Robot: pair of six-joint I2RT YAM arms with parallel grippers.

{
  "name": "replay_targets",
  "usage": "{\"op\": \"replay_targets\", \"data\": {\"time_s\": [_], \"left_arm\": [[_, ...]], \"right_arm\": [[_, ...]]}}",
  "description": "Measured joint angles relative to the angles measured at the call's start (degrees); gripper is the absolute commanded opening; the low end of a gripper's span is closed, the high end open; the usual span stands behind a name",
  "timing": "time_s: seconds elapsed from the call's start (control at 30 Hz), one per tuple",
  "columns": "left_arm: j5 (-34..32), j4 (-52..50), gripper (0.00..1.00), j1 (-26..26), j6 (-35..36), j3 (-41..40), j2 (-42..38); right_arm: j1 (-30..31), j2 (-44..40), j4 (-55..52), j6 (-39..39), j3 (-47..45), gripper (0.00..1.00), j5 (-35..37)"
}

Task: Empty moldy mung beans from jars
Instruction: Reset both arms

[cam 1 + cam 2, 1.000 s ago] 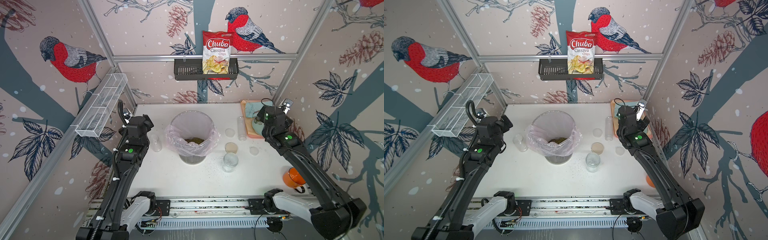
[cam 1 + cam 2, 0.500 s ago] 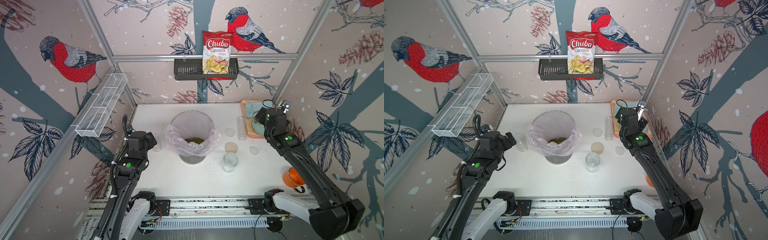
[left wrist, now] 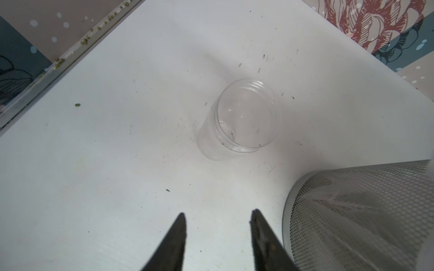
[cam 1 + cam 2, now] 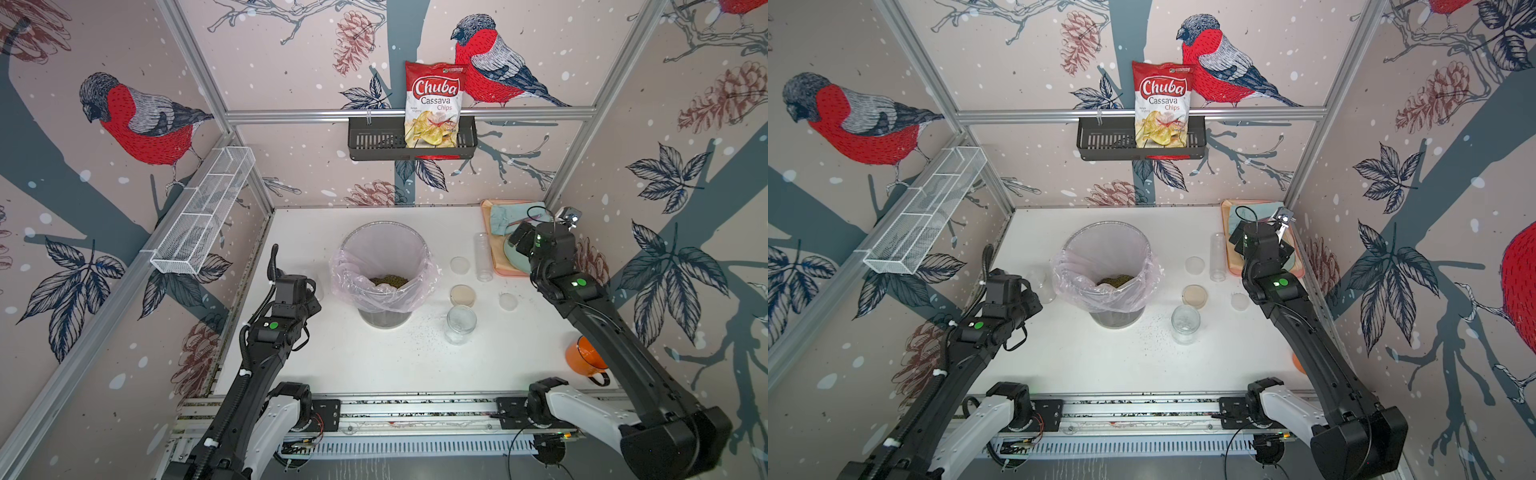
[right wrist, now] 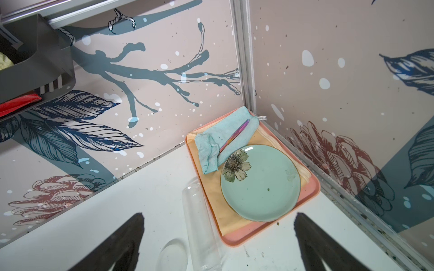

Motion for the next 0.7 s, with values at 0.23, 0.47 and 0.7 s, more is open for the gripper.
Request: {"op": "replay_targets", "data": {"time_s": [0.23,0.47,0.7], "left_arm": [[-1.5,2.4,0.59,0.0,-0.3,-1.0,3.0],[-1.9,4.6,0.58,0.0,-2.0,-2.9,6.9],[-0.6,10.6,0.55,0.0,-5.6,-5.9,13.9]], "right_arm": [[-0.6,-1.1,0.8,0.0,-1.2,0.99,-0.1],[-1.9,-1.9,1.4,0.3,-1.7,1.00,-0.6],[-3.3,-2.4,1.5,0.6,-2.1,0.99,-1.8]]}}
